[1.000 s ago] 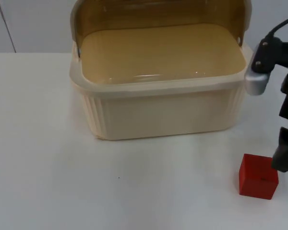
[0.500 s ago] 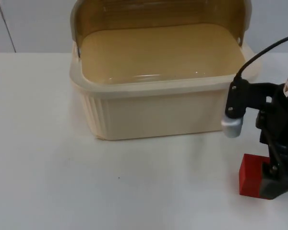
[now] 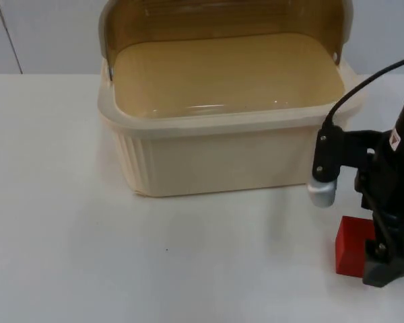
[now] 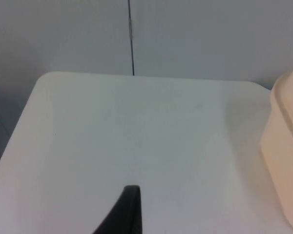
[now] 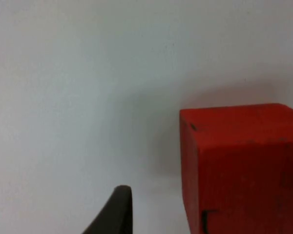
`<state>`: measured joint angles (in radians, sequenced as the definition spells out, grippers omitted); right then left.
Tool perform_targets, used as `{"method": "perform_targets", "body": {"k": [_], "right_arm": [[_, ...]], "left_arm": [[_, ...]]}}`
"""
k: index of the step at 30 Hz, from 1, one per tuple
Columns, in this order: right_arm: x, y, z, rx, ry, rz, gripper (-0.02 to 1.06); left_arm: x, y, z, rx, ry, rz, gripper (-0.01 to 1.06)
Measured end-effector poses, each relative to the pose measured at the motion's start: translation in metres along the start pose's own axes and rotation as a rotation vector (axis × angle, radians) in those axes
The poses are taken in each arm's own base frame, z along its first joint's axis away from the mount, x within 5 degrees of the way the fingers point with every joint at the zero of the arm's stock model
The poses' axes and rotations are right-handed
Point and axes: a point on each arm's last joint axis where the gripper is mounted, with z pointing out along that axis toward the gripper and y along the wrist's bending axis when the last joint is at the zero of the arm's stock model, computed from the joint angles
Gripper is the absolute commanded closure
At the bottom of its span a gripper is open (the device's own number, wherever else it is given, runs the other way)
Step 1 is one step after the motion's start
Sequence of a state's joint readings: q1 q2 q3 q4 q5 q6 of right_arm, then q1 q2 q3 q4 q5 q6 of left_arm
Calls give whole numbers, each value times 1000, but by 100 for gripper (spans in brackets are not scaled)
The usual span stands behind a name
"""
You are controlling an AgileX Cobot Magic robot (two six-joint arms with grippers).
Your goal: Open the box lid with the left hand, place the block into the box with the right hand, then close the box lid with the left hand.
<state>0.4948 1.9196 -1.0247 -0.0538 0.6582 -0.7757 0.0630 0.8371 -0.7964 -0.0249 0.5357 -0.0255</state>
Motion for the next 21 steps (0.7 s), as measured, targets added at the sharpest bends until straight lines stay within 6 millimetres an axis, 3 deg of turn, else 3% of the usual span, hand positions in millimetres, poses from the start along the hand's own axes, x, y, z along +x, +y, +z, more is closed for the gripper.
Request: {"method": "perform_targets", "body": {"k": [9, 12, 14, 15, 16, 18, 21], "right_arm": [[-1, -1, 16, -9, 6, -2, 0], [-1, 0, 18, -12, 9, -2, 7], [-2, -1, 18, -6, 3, -2, 31], [-2, -1, 18, -6, 3, -2, 51], [-2, -1, 18, -5, 2, 1, 51], [-2, -2, 18, 8, 4, 35, 101], [0, -5, 18, 42, 20, 97, 104]], "left_arm": [[0, 0, 0, -3, 2, 5, 0], [0, 0, 0, -3, 2, 5, 0], [0, 0, 0, -3, 2, 5, 0], [0, 0, 0, -3, 2, 5, 0], [0, 0, 0, -3, 2, 5, 0], [0, 0, 0, -3, 2, 5, 0], [0, 0, 0, -5, 2, 8, 0]]}}
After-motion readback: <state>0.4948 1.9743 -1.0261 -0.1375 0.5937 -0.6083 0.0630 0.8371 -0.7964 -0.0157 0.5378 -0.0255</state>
